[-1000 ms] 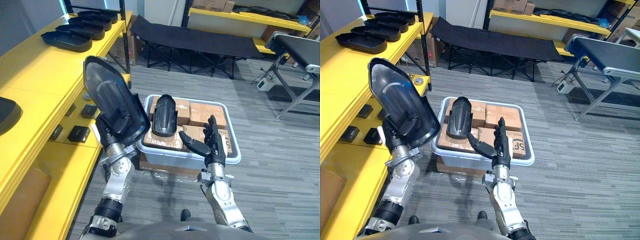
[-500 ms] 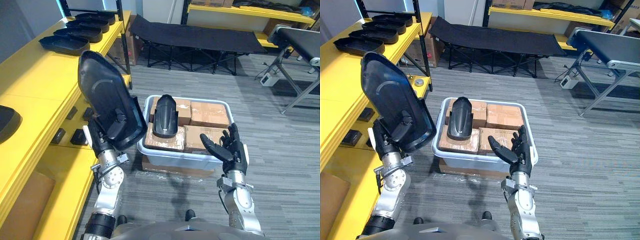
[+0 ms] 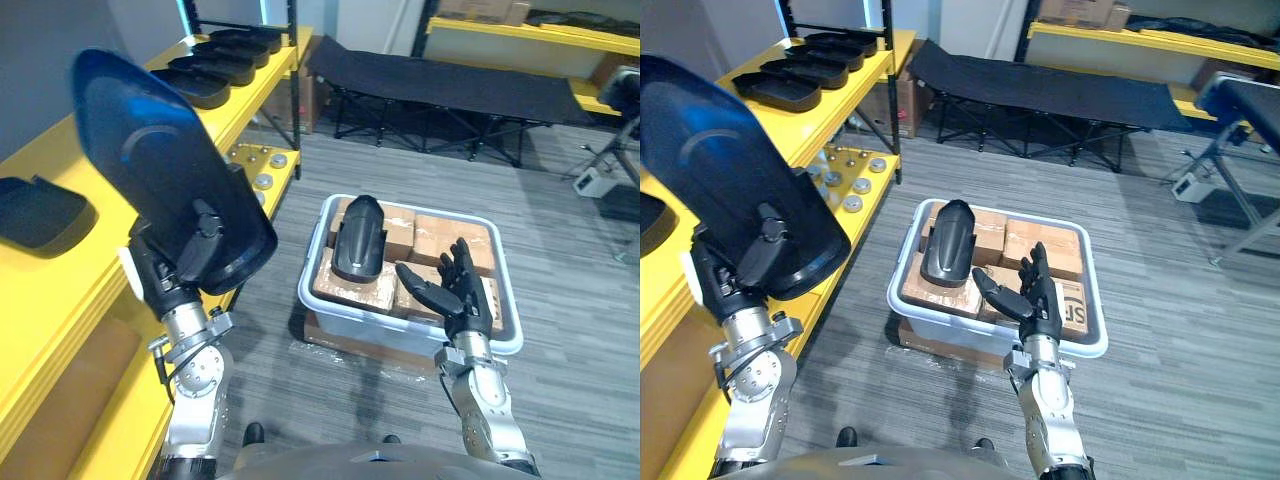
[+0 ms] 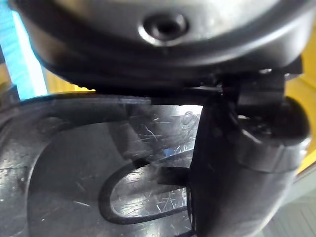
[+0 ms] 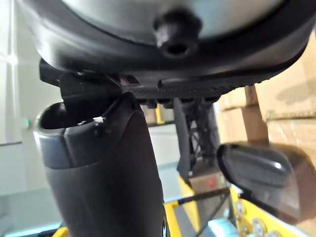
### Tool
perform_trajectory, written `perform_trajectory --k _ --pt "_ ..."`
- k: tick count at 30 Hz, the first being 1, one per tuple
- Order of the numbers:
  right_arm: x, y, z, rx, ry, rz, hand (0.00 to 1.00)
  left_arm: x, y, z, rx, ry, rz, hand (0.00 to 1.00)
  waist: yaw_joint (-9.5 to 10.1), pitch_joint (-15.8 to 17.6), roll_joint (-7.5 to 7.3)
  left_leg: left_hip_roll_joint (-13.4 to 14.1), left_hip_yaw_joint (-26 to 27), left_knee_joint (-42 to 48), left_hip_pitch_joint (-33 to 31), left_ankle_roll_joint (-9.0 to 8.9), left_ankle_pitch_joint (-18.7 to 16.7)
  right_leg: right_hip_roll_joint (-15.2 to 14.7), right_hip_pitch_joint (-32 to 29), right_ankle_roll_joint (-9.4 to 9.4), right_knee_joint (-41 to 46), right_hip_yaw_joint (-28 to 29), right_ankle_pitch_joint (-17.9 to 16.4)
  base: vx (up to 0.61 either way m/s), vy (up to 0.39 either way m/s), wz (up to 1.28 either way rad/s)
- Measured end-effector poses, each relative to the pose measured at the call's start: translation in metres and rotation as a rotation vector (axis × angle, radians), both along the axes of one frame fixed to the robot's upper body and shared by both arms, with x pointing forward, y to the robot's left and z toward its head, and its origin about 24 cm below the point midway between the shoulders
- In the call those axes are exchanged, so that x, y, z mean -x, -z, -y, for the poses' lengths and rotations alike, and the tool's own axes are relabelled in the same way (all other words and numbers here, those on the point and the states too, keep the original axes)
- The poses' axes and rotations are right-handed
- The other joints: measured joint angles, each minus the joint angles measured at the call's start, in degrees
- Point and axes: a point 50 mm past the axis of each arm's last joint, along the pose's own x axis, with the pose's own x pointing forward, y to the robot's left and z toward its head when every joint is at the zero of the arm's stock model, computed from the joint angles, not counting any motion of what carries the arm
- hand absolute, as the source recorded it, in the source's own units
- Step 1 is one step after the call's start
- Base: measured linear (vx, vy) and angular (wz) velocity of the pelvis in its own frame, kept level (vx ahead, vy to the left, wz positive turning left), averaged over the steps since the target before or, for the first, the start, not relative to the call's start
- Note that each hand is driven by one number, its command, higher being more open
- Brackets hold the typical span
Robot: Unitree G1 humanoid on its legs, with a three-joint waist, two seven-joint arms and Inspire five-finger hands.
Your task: Walk over and take three plastic housings, then place them on the shelf
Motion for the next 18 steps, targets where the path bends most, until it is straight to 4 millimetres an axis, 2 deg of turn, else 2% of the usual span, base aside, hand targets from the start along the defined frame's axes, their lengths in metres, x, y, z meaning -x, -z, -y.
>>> perform_trajectory --k 7,11,15,18 --pt "-0.028 -0.018 -0.026 0.035 -0.136 0.088 1.00 0.028 -0.002 -0.028 -0.026 -0.124 -0.015 0.00 4.24 -0.1 0.04 -0.4 -4.8 0.0 -1.7 0.28 0.8 0.0 1.7 -0.48 0.1 -5.0 -1.5 -0.03 -0.016 0.36" --pt "-0.034 -0.022 -0.034 0.050 -0.213 0.108 1.00 0.035 0.002 -0.037 -0.002 -0.124 -0.034 0.00 5.86 -0.1 -0.02 -0.9 -5.6 0.0 -2.1 0.35 1.0 -0.3 1.8 -0.46 0.1 -5.7 -1.5 0.00 0.000 0.11" --pt "-0.038 -0.022 -0.036 0.082 -0.276 0.106 1.00 0.034 0.003 -0.034 0.019 -0.076 -0.029 0.00 6.16 -0.1 -0.09 -0.9 -5.7 0.0 -2.0 0.11 1.2 -0.4 1.9 -0.47 0.2 -5.8 -1.5 0.00 0.001 0.02" --pt "-0.038 -0.022 -0.039 0.091 -0.314 0.103 1.00 0.032 0.004 -0.030 0.019 -0.032 -0.034 0.00 6.12 0.0 -0.05 -0.9 -6.2 3.4 -3.2 0.00 -0.2 -0.5 1.8 -0.30 2.4 -5.5 -2.5 0.00 -0.007 -0.01"
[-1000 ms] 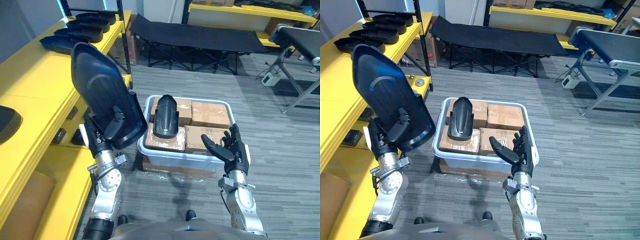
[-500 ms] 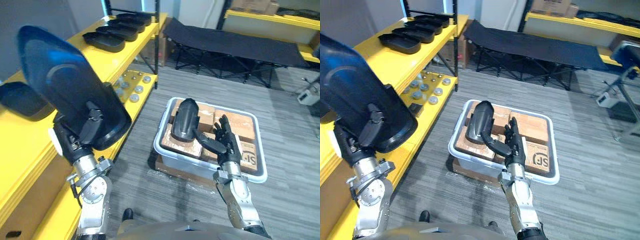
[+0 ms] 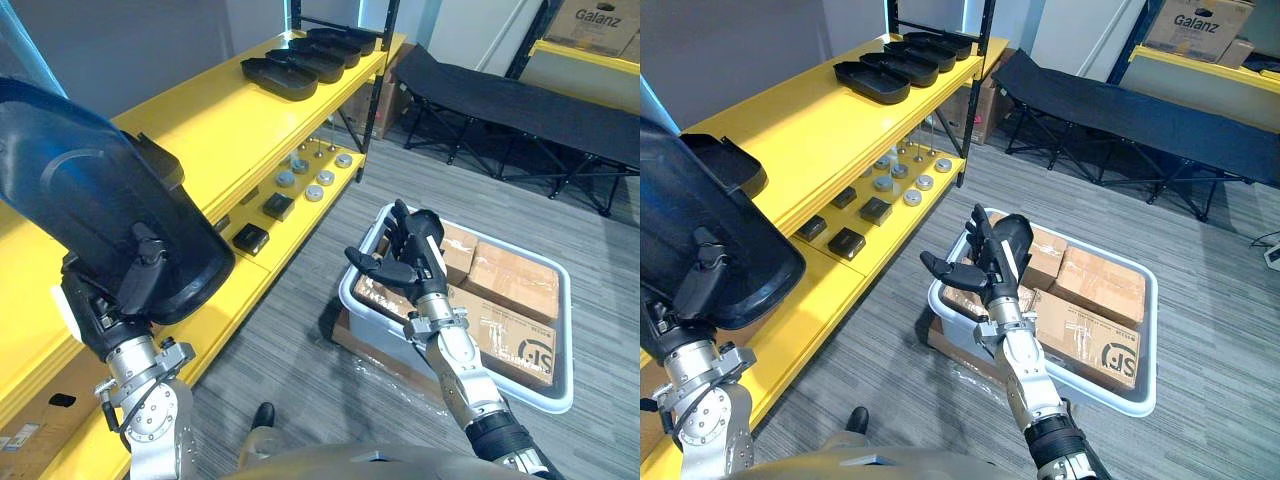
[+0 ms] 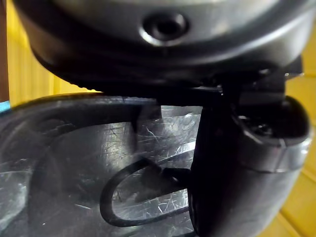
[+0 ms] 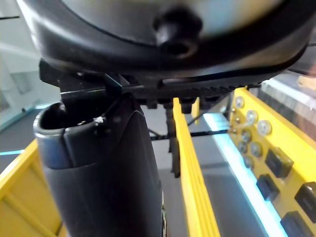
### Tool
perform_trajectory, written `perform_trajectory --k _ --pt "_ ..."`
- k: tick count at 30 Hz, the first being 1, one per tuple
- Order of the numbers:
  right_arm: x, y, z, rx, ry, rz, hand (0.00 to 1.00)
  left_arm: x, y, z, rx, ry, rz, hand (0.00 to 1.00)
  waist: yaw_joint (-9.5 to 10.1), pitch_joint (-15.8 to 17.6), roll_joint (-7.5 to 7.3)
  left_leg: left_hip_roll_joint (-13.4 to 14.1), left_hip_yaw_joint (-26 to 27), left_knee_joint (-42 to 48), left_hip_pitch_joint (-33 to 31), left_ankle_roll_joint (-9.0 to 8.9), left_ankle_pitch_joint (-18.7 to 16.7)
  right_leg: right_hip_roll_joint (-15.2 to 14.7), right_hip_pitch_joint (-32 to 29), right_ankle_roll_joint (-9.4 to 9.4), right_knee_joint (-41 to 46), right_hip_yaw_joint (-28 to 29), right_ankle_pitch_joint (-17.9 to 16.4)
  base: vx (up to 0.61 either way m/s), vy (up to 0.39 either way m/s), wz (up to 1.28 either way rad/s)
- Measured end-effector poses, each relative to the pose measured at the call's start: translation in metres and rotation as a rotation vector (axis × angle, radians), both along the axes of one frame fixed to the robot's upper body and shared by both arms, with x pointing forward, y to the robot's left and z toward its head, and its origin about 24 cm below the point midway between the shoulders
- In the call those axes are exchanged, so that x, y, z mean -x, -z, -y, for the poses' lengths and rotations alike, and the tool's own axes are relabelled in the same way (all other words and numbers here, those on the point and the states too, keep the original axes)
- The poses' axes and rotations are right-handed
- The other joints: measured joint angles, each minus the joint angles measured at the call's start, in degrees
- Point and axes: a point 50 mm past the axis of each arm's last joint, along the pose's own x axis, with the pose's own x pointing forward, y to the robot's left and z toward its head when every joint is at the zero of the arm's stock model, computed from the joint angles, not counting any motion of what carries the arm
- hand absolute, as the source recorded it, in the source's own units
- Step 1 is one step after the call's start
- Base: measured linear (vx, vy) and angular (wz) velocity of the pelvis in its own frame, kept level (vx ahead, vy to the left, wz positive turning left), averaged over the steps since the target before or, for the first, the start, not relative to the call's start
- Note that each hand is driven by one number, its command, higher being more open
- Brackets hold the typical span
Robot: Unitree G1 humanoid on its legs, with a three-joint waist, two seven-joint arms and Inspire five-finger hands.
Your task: Walk over and take three plastic housings, then place them on the shelf
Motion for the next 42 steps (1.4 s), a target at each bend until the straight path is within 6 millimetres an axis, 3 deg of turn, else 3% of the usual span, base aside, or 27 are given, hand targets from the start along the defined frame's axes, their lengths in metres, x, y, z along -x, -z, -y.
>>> perform_trajectory --k 5,6,7,8,9,12,14,15,17,20,26,28,29,31,33,34,35,37,38,39,40,41,42 --pt "0.000 0.000 0.007 0.033 -0.014 0.000 1.00 -0.009 0.005 0.018 0.045 0.114 -0.023 0.00 -0.33 1.7 1.59 0.0 -4.4 6.0 -4.3 0.45 -1.0 0.5 0.6 -0.71 4.3 -4.7 -3.3 -0.05 -0.035 0.48" --pt "0.001 0.000 0.008 0.032 -0.009 -0.001 1.00 -0.010 0.005 0.020 0.050 0.127 -0.028 0.00 -0.39 2.0 1.85 0.0 -4.2 5.6 -4.9 1.78 -0.9 0.5 0.9 -0.72 4.7 -5.7 -3.8 -0.11 -0.052 0.95" --pt "0.002 0.002 0.008 0.021 0.004 -0.008 1.00 -0.011 0.006 0.023 0.056 0.158 -0.028 0.00 -1.15 2.8 2.31 0.5 -1.0 4.4 -5.8 7.22 -1.3 0.3 1.7 -0.86 4.7 -8.9 -4.4 -0.09 -0.066 1.34" --pt "0.004 0.002 0.011 0.023 0.016 -0.008 1.00 -0.013 0.006 0.027 0.057 0.200 -0.023 0.00 -2.10 3.0 2.03 1.7 3.8 3.6 -7.0 9.63 -1.7 0.1 2.4 -1.02 4.5 -12.0 -4.4 -0.08 -0.052 1.44" --pt "0.004 0.002 0.014 0.026 0.023 -0.006 1.00 -0.014 0.006 0.029 0.057 0.223 -0.022 0.00 -2.31 3.5 2.29 2.2 5.6 3.0 -7.2 9.57 -1.6 -0.1 2.6 -1.01 4.5 -13.4 -4.7 -0.07 0.034 1.26" --pt "0.004 0.002 0.020 0.026 0.047 -0.005 1.00 -0.014 0.008 0.036 0.069 0.293 -0.030 0.00 -0.35 4.1 4.14 2.1 7.0 3.1 -8.2 7.82 1.5 -0.9 3.3 0.44 5.4 -14.7 -6.1 -0.02 0.080 0.50" --pt "0.005 0.001 0.013 -0.006 0.044 0.011 1.00 -0.014 0.006 0.035 0.036 0.335 -0.023 0.00 -0.10 3.9 3.36 0.8 7.8 3.2 -8.0 5.55 5.2 -2.5 3.8 1.93 6.9 -14.4 -7.3 0.08 0.058 0.27" --pt "0.005 -0.001 0.011 -0.018 0.045 0.023 1.00 -0.015 0.005 0.034 0.021 0.351 -0.023 0.00 -0.16 3.9 2.83 0.1 7.7 3.1 -8.1 5.10 5.4 -3.0 3.6 1.96 7.3 -13.7 -7.7 0.13 0.087 0.34" --pt "0.004 -0.009 0.005 -0.048 0.044 0.070 1.00 -0.020 0.001 0.037 -0.028 0.432 -0.017 0.00 -1.18 4.0 0.99 -3.2 6.2 3.0 -8.7 4.66 5.7 -4.5 2.4 0.45 10.0 -6.1 -9.1 0.14 0.099 0.58" --pt "0.004 -0.014 0.003 -0.062 0.045 0.103 1.00 -0.028 -0.003 0.048 -0.060 0.532 0.000 0.00 -1.60 4.0 0.40 -5.1 4.0 2.5 -7.7 4.79 5.9 -5.9 1.8 0.53 14.8 -1.4 -9.1 0.08 0.063 0.53" --pt "0.007 -0.016 -0.003 -0.078 0.012 0.121 1.00 -0.030 -0.003 0.056 -0.045 0.552 0.006 0.00 -1.86 4.0 0.45 -5.0 4.5 2.1 -7.0 4.71 6.4 -5.7 2.4 1.00 13.4 -0.9 -10.1 -0.02 -0.048 -0.06" --pt "0.010 -0.013 -0.001 -0.072 0.017 0.109 1.00 -0.030 -0.002 0.057 -0.032 0.541 0.004 0.00 -2.34 4.4 0.32 -5.0 4.6 2.0 -7.3 4.42 6.9 -5.6 2.4 1.38 12.9 -0.7 -12.5 -0.16 -0.066 -0.01" --pt "0.010 -0.013 0.000 -0.068 0.017 0.107 1.00 -0.030 -0.001 0.057 -0.021 0.526 0.002 0.00 -3.10 5.4 0.97 -4.5 4.2 2.0 -7.6 4.44 7.2 -5.0 2.4 2.43 13.1 -0.6 -14.1 -0.18 -0.065 0.11" --pt "0.012 -0.012 0.002 -0.062 0.019 0.101 1.00 -0.029 0.001 0.057 -0.012 0.512 -0.005 0.00 -3.30 6.0 1.84 -3.7 3.6 1.7 -7.9 4.43 7.0 -4.1 1.8 1.88 14.0 -0.7 -14.6 -0.17 -0.045 0.12" --pt "0.013 -0.011 0.003 -0.062 0.021 0.099 1.00 -0.029 0.000 0.056 -0.009 0.499 -0.004 0.00 -3.32 7.0 1.26 -3.5 3.5 4.0 -9.6 5.04 4.8 -4.5 1.4 1.57 14.1 -1.2 -14.7 -0.12 0.031 0.11" --pt "0.013 -0.012 0.002 -0.065 0.021 0.103 1.00 -0.029 0.000 0.055 -0.007 0.485 0.001 0.00 -2.68 8.1 1.85 -3.5 4.1 14.4 -13.2 5.86 1.6 -4.8 1.4 1.68 15.2 -0.6 -15.0 -0.06 0.093 -0.07" --pt "0.013 -0.012 0.002 -0.068 0.020 0.103 1.00 -0.028 0.000 0.054 -0.007 0.476 -0.002 0.00 -2.39 8.5 1.79 -3.5 4.5 17.5 -14.1 5.68 -0.5 -4.7 1.6 2.06 15.8 -0.4 -15.4 -0.03 0.108 -0.20" --pt "0.014 -0.014 -0.003 -0.089 0.016 0.111 1.00 -0.026 0.001 0.048 -0.009 0.437 -0.008 0.00 -1.48 9.0 0.35 -4.2 6.3 24.0 -15.9 5.36 -5.5 -6.1 1.8 2.33 16.6 1.2 -16.6 0.05 0.114 -0.18" --pt "0.014 -0.016 -0.005 -0.098 0.015 0.121 1.00 -0.026 0.000 0.046 -0.012 0.429 -0.007 0.00 -1.42 9.0 0.14 -4.5 6.3 25.6 -16.8 5.69 -6.7 -6.3 1.8 1.58 16.5 1.5 -16.8 0.10 0.194 -0.03" --pt "0.014 -0.020 -0.006 -0.109 0.015 0.139 1.00 -0.026 -0.001 0.042 -0.018 0.415 -0.005 0.00 -1.34 9.2 -0.45 -5.4 6.7 28.5 -17.8 6.55 -8.4 -7.2 2.1 0.45 16.3 2.0 -17.3 0.15 0.254 0.04" --pt "0.015 -0.022 -0.007 -0.121 0.020 0.151 1.00 -0.025 0.000 0.039 -0.023 0.402 -0.009 0.00 -0.87 9.4 -1.14 -6.6 8.0 32.2 -18.0 8.93 -11.5 -8.4 3.9 -1.42 15.4 2.3 -18.0 0.17 0.252 0.09" --pt "0.019 -0.022 -0.006 -0.128 0.033 0.159 1.00 -0.025 -0.001 0.038 -0.026 0.400 -0.007 0.00 -0.85 9.0 -1.06 -7.6 8.4 34.5 -18.0 8.64 -14.7 -9.3 3.7 -6.22 20.4 3.6 -16.3 0.18 0.196 0.22" --pt "0.020 -0.022 -0.005 -0.130 0.037 0.158 1.00 -0.025 -0.001 0.038 -0.025 0.394 -0.003 0.00 -1.16 8.9 -1.03 -8.5 7.7 35.2 -17.9 9.16 -15.6 -10.4 1.7 -7.59 25.2 4.7 -14.2 0.28 0.291 0.47"
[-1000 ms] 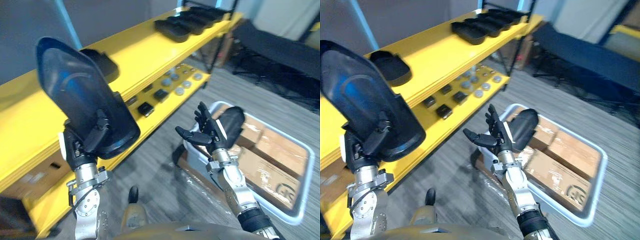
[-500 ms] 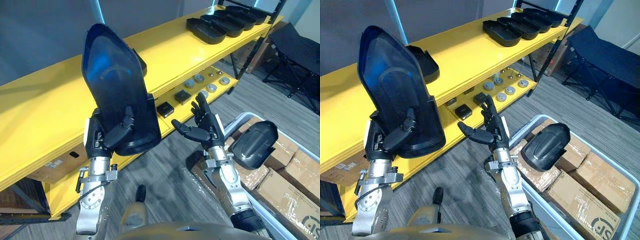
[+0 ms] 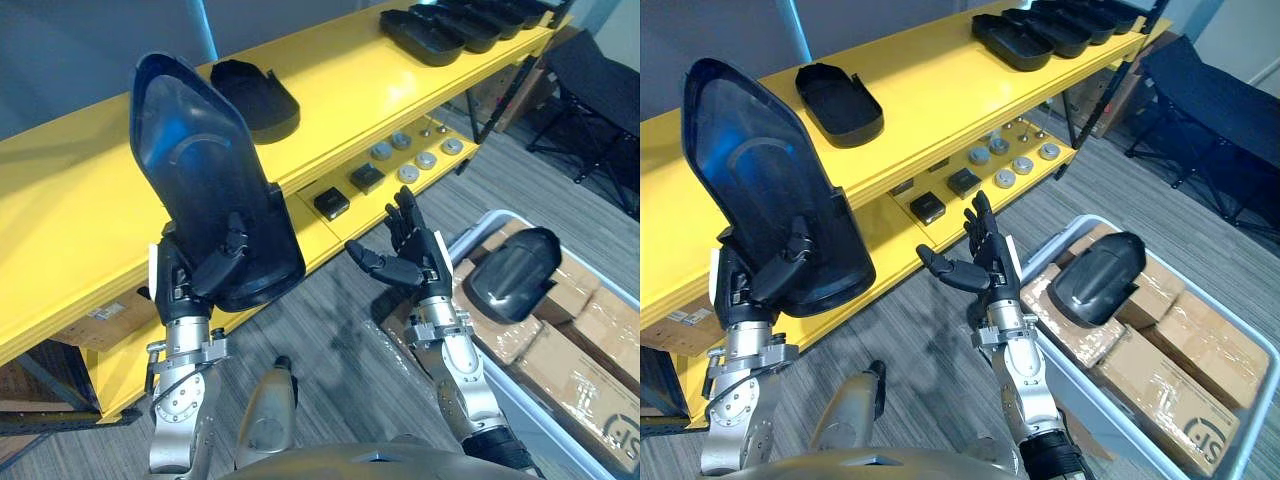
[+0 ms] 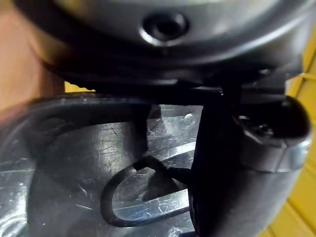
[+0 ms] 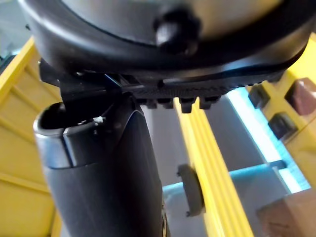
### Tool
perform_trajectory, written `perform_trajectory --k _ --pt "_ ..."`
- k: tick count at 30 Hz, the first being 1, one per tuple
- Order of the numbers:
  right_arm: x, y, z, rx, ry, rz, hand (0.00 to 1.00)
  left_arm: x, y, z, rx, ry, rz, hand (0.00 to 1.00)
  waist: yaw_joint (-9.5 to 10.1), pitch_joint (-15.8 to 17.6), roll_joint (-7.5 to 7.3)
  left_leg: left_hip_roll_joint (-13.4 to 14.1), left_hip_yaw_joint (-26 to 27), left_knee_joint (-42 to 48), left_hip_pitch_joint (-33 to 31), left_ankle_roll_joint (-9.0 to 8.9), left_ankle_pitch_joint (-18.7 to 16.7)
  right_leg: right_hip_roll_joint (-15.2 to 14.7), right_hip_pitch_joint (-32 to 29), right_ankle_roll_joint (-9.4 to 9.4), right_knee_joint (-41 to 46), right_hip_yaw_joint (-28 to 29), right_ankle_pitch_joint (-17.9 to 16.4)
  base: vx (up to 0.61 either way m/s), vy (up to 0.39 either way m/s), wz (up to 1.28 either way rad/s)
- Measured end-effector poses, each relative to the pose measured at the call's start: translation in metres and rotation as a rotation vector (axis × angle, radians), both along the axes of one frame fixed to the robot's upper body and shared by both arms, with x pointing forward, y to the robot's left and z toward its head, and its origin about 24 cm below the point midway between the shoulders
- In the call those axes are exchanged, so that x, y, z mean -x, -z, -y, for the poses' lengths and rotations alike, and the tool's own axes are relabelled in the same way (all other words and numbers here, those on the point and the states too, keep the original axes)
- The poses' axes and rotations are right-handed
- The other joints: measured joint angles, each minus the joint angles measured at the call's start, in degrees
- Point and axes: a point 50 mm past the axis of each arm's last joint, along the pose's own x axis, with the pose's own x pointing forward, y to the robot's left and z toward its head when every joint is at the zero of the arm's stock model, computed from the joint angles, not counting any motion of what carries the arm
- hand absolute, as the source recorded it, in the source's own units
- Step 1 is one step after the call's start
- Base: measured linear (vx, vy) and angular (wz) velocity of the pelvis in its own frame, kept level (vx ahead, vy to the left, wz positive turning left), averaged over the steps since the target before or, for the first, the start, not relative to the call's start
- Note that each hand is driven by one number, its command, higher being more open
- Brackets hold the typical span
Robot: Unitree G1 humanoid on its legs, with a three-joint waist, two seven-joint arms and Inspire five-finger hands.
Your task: Walk over and take three plastic housings, then place them on the shelf
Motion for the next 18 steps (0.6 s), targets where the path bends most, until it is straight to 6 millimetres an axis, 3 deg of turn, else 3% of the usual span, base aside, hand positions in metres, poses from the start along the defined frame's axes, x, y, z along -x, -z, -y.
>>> perform_trajectory --k 1,2,3,4,5,7,8,10,11,12,13,14,15,16,18 --pt "0.003 0.003 -0.001 -0.011 0.012 -0.010 1.00 0.000 -0.002 -0.002 -0.011 -0.002 0.008 0.00 -0.44 -0.6 -0.50 -1.5 -0.5 -0.6 0.9 1.18 -0.9 -2.0 -5.1 -3.16 9.2 2.4 6.1 0.39 0.361 0.54" --pt "0.004 0.004 -0.003 -0.021 0.017 -0.017 1.00 0.001 -0.007 -0.005 -0.030 -0.011 0.024 0.00 -0.61 -0.8 -0.80 -2.2 -1.3 -2.2 2.4 2.24 -1.4 -2.1 -8.5 -2.08 15.5 5.5 9.7 0.40 0.333 0.46" --pt "0.004 0.004 -0.004 -0.027 0.017 -0.015 1.00 0.001 -0.010 -0.007 -0.039 -0.019 0.036 0.00 -0.75 -0.7 -0.64 -2.5 -2.0 -3.1 3.2 2.90 -1.5 -1.0 -10.3 -0.83 18.7 6.6 8.4 0.39 0.150 0.39" --pt "0.003 0.003 -0.005 -0.031 0.016 -0.011 1.00 0.000 -0.013 -0.009 -0.042 -0.039 0.052 0.00 -0.94 -1.0 -1.14 -2.8 -2.8 -5.0 5.5 4.41 -1.4 2.0 -12.7 0.76 22.5 7.3 4.2 0.40 0.097 0.36" --pt "0.003 0.003 -0.004 -0.029 0.018 -0.010 1.00 0.001 -0.014 -0.012 -0.040 -0.061 0.053 0.00 -0.96 -0.8 -0.12 -2.9 -3.2 -7.6 8.7 4.28 -0.6 5.2 -13.5 0.94 21.5 6.4 1.2 0.40 0.110 0.33" --pt "0.003 0.001 -0.002 -0.016 0.022 0.004 1.00 0.000 -0.015 -0.014 -0.039 -0.078 0.059 0.00 -1.55 -1.3 0.03 -3.5 -4.4 -11.3 12.6 4.68 -0.2 9.1 -14.7 0.23 16.8 4.9 -0.7 0.31 0.090 0.34" --pt "0.002 -0.002 0.001 0.008 0.027 0.018 1.00 -0.001 -0.016 -0.014 -0.036 -0.083 0.063 0.00 -2.08 -1.4 1.12 -3.7 -5.4 -12.7 14.0 4.68 0.0 11.2 -15.9 -0.16 13.4 5.0 -1.0 0.37 0.079 0.63" --pt "0.002 -0.018 0.016 0.051 0.062 0.105 1.00 -0.010 -0.023 -0.008 -0.025 -0.057 0.101 0.00 -3.78 -2.0 2.44 -4.5 -9.6 -15.3 16.7 4.56 0.1 16.7 -20.3 0.92 3.6 10.4 -0.2 0.37 0.043 0.97" --pt "0.002 -0.023 0.019 0.055 0.078 0.130 1.00 -0.012 -0.024 -0.007 -0.025 -0.048 0.111 0.00 -4.22 -2.0 2.60 -4.9 -10.8 -15.4 17.2 4.39 0.0 17.6 -20.7 1.51 2.0 12.8 0.4 0.31 -0.033 1.22" --pt "0.001 -0.033 0.025 0.051 0.109 0.175 1.00 -0.016 -0.026 -0.004 -0.024 -0.031 0.118 0.00 -5.15 -2.1 2.47 -5.8 -12.9 -15.3 18.3 3.55 -0.5 18.7 -21.4 2.91 -1.7 16.6 1.8 0.33 -0.097 1.11" --pt "0.001 -0.040 0.028 0.046 0.129 0.208 1.00 -0.018 -0.024 -0.001 -0.022 -0.020 0.113 0.00 -5.32 -2.6 1.84 -6.6 -13.8 -15.2 19.3 2.99 -0.9 18.4 -21.0 2.34 -5.5 17.0 5.9 0.41 -0.158 1.12" --pt "0.001 -0.050 0.030 0.037 0.145 0.258 1.00 -0.017 -0.023 0.000 -0.027 -0.012 0.106 0.00 -5.19 -4.1 -0.32 -8.3 -13.9 -14.9 20.0 1.21 -2.1 16.9 -20.6 1.19 -10.2 16.7 16.8 0.35 -0.176 0.73" --pt "0.000 -0.055 0.031 0.043 0.146 0.288 1.00 -0.017 -0.021 0.001 -0.018 -0.014 0.098 0.00 -5.21 -4.9 -0.30 -8.2 -14.0 -14.5 20.2 0.76 -3.0 16.2 -19.9 1.62 -10.3 15.7 14.9 0.36 -0.189 0.52" --pt "-0.005 -0.067 0.031 0.061 0.136 0.345 1.00 -0.013 -0.016 0.003 0.012 -0.026 0.080 0.00 -4.90 -5.9 1.51 -6.2 -13.6 -13.7 19.9 -0.14 -4.0 17.7 -17.7 1.23 -13.7 14.0 15.4 0.33 -0.160 0.40" --pt "-0.009 -0.086 0.035 0.076 0.138 0.427 1.00 -0.012 -0.014 0.004 0.018 -0.015 0.073 0.00 -4.80 -6.7 2.84 -3.6 -11.6 -14.3 20.0 -0.63 -4.3 19.2 -14.6 0.21 -18.6 11.3 16.3 0.30 -0.131 0.48"
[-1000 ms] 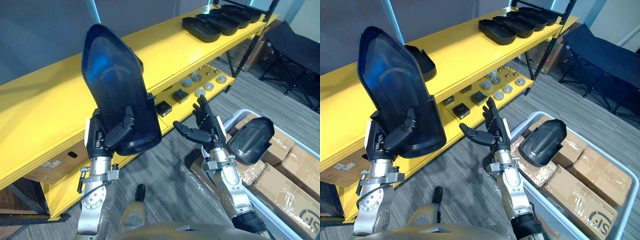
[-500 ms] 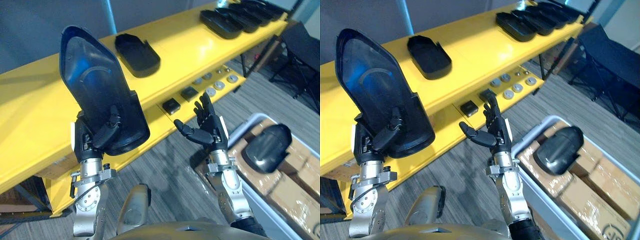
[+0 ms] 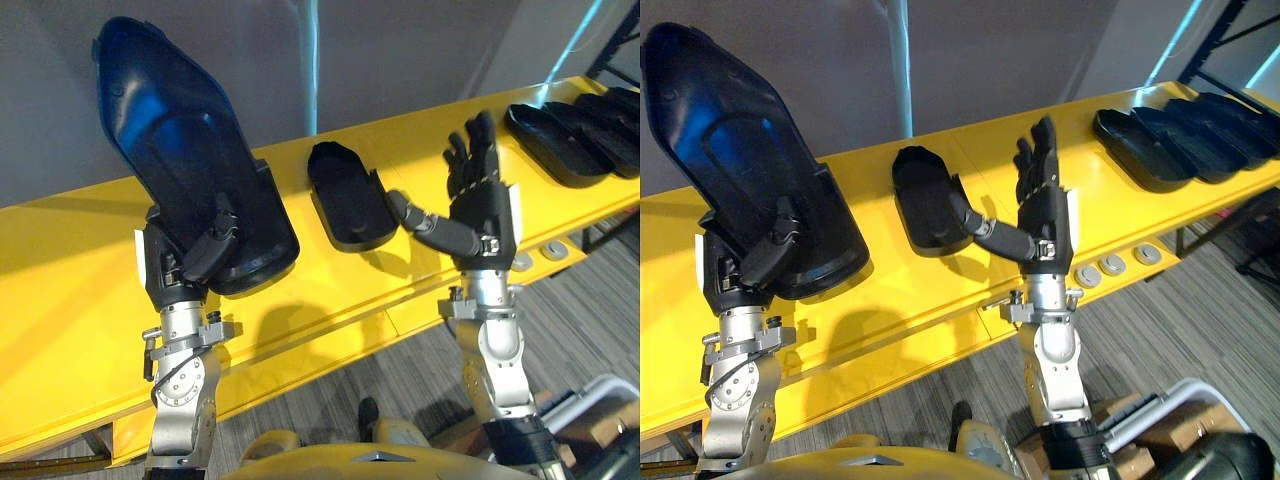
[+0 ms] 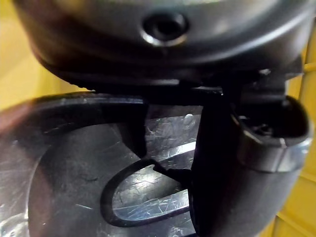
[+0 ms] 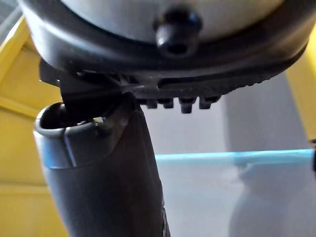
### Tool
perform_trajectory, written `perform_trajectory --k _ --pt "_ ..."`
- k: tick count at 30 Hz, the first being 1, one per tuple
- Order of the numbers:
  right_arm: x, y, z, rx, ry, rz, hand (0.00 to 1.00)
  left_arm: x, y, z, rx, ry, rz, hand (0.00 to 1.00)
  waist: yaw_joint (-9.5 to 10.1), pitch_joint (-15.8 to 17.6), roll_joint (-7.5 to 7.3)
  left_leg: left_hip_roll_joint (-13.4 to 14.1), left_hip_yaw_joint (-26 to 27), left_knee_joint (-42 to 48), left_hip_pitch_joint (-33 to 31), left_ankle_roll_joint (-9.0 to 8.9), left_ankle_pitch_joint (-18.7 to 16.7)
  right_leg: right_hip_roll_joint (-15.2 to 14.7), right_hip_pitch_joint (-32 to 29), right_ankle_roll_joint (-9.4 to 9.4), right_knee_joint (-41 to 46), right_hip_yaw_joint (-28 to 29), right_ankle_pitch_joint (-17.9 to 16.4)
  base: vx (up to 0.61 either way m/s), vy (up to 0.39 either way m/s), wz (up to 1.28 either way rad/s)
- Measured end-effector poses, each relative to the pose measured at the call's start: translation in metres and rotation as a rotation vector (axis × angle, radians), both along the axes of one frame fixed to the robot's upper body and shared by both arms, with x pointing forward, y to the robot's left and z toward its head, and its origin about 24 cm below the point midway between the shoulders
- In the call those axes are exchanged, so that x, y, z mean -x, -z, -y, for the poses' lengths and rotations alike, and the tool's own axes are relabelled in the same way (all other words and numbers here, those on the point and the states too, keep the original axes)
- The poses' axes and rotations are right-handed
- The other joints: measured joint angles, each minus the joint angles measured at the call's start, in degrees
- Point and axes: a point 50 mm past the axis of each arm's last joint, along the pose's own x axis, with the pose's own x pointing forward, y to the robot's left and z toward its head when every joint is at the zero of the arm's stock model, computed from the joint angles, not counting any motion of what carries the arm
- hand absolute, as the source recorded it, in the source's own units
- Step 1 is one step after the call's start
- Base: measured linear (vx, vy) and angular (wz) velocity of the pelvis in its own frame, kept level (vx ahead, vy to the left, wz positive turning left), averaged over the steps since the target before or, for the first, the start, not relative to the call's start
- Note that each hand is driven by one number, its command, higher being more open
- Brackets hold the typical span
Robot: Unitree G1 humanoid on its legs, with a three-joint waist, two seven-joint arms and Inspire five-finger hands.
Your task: Walk over and take three plastic housings, then place them on the shelf
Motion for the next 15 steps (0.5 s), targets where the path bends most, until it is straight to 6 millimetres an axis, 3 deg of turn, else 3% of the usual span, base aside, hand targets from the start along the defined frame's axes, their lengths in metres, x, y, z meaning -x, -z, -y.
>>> perform_trajectory --k 4,9,11,13,14,15 --pt "0.0021 -0.0105 0.0115 0.016 0.038 0.045 1.00 -0.0006 0.0000 0.0029 0.010 0.029 0.007 0.00 0.06 -0.3 0.63 2.4 5.9 -3.1 1.5 0.45 0.5 0.9 3.2 -0.28 -3.3 -3.0 0.1 0.13 -0.034 0.39" --pt "0.0029 -0.0097 0.0086 -0.004 -0.023 0.049 1.00 0.0004 -0.0019 -0.0002 0.009 -0.004 0.017 0.00 0.69 -0.5 1.47 1.6 5.2 -3.8 2.0 0.77 0.9 0.1 5.3 0.07 -5.2 -4.4 0.3 0.02 0.046 0.18" --pt "0.0042 -0.0063 0.0062 -0.053 -0.045 0.039 1.00 0.0004 -0.0018 0.0001 0.009 -0.008 0.016 0.00 0.49 -0.5 1.56 1.0 5.8 -3.9 1.4 -0.30 2.1 -1.1 6.0 0.08 -5.2 -6.7 0.3 -0.03 0.046 0.66" --pt "0.0065 -0.0041 0.0068 -0.062 -0.039 0.030 1.00 -0.0001 -0.0016 0.0029 0.012 0.007 0.017 0.00 -0.63 -0.4 1.26 -1.2 8.5 -4.4 0.0 -3.59 6.1 -5.1 7.0 0.09 -5.3 -10.9 0.2 -0.08 0.113 1.34" --pt "0.0088 -0.0030 0.0098 -0.071 -0.021 0.026 1.00 -0.0019 -0.0040 0.0073 0.003 0.033 0.029 0.00 -0.93 0.0 0.75 0.4 13.2 -2.1 -2.1 -1.55 3.7 -7.6 7.8 0.26 -5.4 -12.6 0.2 -0.09 0.150 1.39" --pt "0.0087 -0.0027 0.0122 -0.075 -0.008 0.024 1.00 -0.0022 -0.0050 0.0092 -0.001 0.044 0.036 0.00 -0.80 0.1 1.19 2.5 15.5 -1.5 -2.6 -1.28 3.4 -8.0 7.9 0.37 -5.0 -13.6 0.1 -0.11 0.169 1.37"
